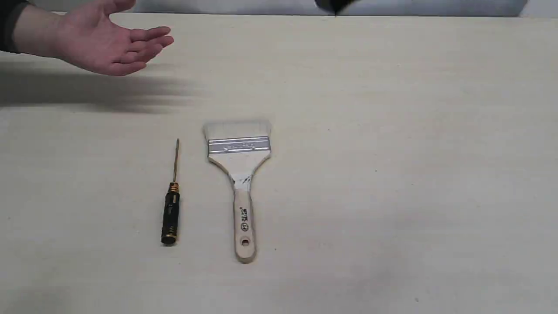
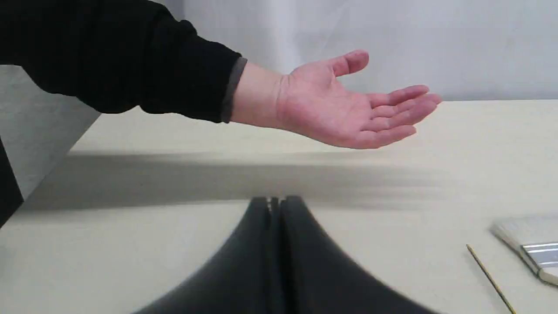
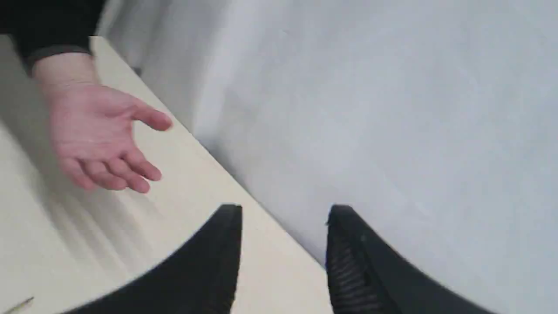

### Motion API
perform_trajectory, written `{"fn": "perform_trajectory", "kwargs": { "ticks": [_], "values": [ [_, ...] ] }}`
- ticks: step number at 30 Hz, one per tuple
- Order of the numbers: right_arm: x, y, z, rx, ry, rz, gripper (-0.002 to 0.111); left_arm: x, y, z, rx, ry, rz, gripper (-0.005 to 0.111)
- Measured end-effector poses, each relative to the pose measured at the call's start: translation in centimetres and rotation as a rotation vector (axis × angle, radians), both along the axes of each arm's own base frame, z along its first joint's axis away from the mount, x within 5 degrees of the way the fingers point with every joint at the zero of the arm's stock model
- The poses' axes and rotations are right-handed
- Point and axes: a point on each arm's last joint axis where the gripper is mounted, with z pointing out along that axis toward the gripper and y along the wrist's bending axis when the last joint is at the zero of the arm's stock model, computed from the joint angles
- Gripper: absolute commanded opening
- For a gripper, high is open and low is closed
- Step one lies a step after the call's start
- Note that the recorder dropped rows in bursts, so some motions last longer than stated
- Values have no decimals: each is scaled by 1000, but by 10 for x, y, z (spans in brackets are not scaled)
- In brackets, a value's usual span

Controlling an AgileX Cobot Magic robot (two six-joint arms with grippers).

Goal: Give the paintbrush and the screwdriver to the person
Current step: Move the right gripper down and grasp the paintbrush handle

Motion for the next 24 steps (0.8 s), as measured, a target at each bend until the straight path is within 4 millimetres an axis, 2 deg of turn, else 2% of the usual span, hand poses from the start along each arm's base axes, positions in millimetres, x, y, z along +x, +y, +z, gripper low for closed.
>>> {"fn": "perform_trajectory", "kwargs": {
  "ticks": [2,4,8,13,17,24],
  "values": [
    [8,6,6,36,100,-103,50,0,0,0,0,0,0,0],
    [17,14,3,51,203,-161,59,0,0,0,0,0,0,0],
    [33,34,-21,53,423,-218,63,0,0,0,0,0,0,0],
    [55,62,-82,-44,746,-302,63,0,0,0,0,0,0,0],
    [66,81,-133,-103,933,-344,63,0,0,0,0,0,0,0],
    [76,104,-186,-87,1104,-333,63,0,0,0,0,0,0,0]
  ]
}}
